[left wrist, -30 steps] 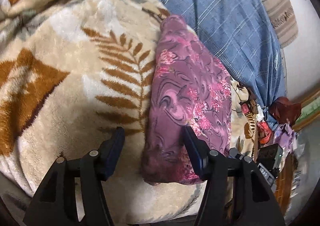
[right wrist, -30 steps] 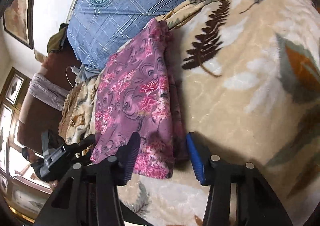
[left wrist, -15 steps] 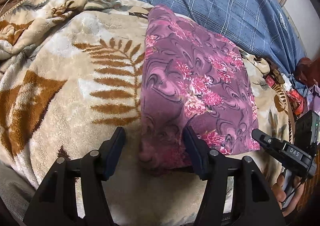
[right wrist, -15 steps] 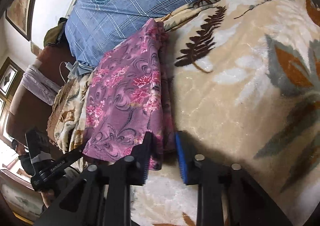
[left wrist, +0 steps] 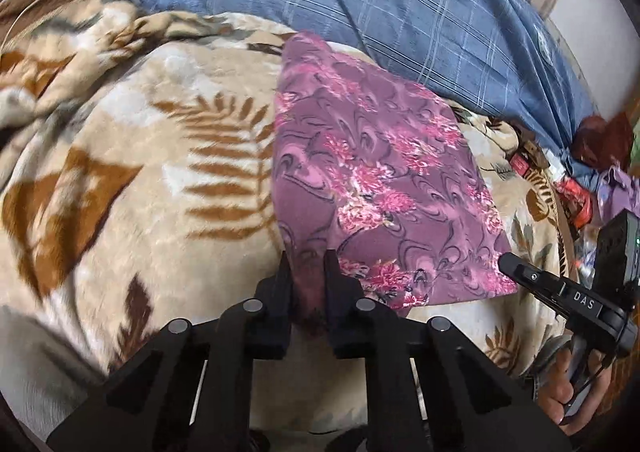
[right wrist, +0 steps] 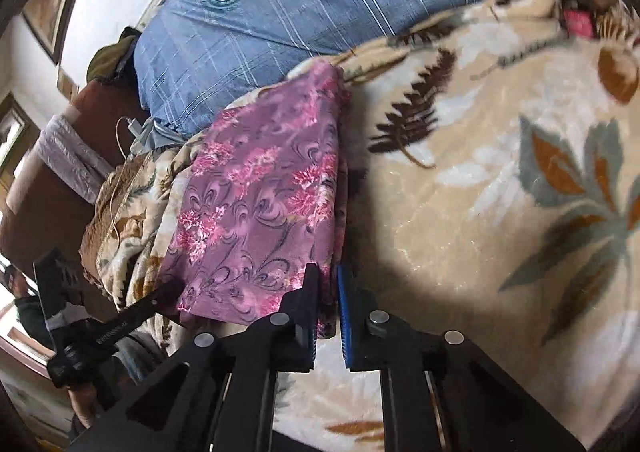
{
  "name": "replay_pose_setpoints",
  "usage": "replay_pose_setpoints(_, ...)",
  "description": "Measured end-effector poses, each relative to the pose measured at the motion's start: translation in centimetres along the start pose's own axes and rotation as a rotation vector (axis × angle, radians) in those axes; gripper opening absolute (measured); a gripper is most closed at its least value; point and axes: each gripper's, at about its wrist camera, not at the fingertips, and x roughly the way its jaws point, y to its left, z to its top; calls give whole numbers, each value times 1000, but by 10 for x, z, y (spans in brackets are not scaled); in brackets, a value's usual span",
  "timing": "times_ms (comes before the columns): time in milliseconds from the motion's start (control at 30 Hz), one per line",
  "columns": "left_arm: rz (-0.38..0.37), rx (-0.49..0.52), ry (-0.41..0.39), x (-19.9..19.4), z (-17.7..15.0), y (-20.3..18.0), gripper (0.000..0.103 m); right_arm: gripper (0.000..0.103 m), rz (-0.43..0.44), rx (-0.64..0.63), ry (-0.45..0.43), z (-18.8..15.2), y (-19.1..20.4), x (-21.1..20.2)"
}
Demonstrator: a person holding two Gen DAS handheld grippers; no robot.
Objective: Fold small clothes
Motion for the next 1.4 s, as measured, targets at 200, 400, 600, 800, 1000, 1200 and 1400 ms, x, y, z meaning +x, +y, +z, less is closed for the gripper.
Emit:
replay_pose_setpoints(200, 2, -21, 29, 12, 0, 6, 12, 9, 25, 77, 29, -5, -23, 17)
replay_pose_setpoints(400, 22, -28, 34, 2, -6, 6, 28, 31, 41, 91, 11, -6, -27, -2)
replay_pose_setpoints(600, 18, -65, 71, -11, -27, 16, 29, 51, 67, 36, 22, -19, -16, -13)
replay_pose_setpoints(800, 51, -29, 89, 2, -25, 8, 29, 52, -3, -71, 94, -29, 3, 13)
replay_pose_setpoints(1000, 46, -42, 85, 8, -20, 9, 28, 8, 74, 55, 112, -17, -14, 20)
replay_pose_setpoints(1200, 24, -38, 39, 6, -15, 10, 10, 7, 15, 22, -32, -4, -6, -25)
replay_pose_setpoints(1400, 33, -20, 51, 7, -17, 6, 12, 17, 0, 79, 100, -4, -26, 19)
